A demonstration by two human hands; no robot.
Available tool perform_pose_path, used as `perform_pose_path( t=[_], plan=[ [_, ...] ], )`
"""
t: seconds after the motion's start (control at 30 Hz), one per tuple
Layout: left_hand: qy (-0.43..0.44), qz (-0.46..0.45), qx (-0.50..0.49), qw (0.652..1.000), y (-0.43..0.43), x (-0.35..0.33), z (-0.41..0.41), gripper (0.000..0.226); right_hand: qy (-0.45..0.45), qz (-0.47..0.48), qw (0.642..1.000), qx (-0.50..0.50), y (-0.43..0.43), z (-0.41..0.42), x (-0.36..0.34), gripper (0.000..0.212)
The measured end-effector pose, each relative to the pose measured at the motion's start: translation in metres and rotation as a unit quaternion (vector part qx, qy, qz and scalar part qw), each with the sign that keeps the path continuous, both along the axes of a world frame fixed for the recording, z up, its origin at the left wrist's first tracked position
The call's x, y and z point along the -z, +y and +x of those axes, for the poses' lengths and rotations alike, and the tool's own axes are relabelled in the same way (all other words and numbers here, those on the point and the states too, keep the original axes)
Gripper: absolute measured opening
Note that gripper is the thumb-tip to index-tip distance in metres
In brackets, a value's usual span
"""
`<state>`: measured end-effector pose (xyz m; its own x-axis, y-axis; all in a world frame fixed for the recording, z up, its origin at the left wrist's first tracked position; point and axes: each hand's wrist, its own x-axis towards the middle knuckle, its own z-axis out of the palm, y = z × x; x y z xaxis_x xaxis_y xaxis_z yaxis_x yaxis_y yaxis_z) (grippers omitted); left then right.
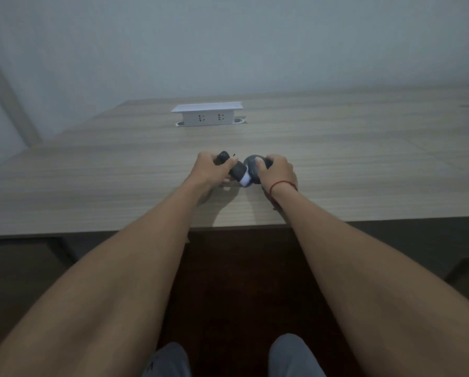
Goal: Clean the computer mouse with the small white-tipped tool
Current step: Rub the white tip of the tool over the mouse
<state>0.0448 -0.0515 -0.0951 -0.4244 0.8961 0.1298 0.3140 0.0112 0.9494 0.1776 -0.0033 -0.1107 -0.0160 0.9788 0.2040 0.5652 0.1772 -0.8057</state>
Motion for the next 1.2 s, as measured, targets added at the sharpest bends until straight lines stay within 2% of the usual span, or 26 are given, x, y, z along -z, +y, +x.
perform_pose_path(
  t=[0.17,0.27,0.37,0.43,0.67,0.77,0.9,1.03,1.13,1.2],
  plan=[
    [0.078,0.036,-0.143,0.986,0.013,-0.001,0.02,0.033,-0.015,0.004,1.0,0.001,-0.007,-0.002,0.002,0.04],
    [0.069,0.032,-0.109,0.991,0.013,0.001,0.016,0.032,-0.03,0.012,0.999,0.014,-0.009,-0.002,0.003,0.039],
    [0.024,0.062,-0.051,0.997,0.003,0.002,0.003,0.026,-0.045,0.014,0.998,0.032,-0.007,-0.006,0.001,0.038],
    [0.024,0.093,-0.051,0.994,-0.002,-0.002,0.004,0.029,-0.043,0.013,0.998,0.042,-0.006,-0.01,0.0,0.037],
    [0.155,0.054,-0.107,0.981,0.001,0.006,0.01,0.027,-0.039,0.022,0.998,0.042,-0.012,-0.007,0.001,0.038],
    [0.099,0.061,-0.077,0.99,-0.001,0.003,0.009,0.021,-0.038,0.012,0.998,0.038,-0.011,-0.006,-0.001,0.039],
    [0.042,0.02,-0.041,0.998,-0.008,0.003,0.007,0.019,-0.04,0.008,0.998,0.037,-0.013,-0.004,-0.004,0.039],
    [0.095,0.029,-0.068,0.993,-0.004,-0.004,0.011,0.025,-0.043,0.008,0.998,0.033,-0.017,-0.004,-0.005,0.039],
    [0.088,0.035,-0.105,0.99,-0.003,-0.002,0.02,0.02,-0.045,0.01,0.998,0.033,-0.017,-0.003,-0.003,0.038],
    [0.061,0.011,-0.059,0.996,-0.007,-0.003,0.015,0.018,-0.041,0.006,0.999,0.032,-0.016,0.0,-0.005,0.038]
  ],
)
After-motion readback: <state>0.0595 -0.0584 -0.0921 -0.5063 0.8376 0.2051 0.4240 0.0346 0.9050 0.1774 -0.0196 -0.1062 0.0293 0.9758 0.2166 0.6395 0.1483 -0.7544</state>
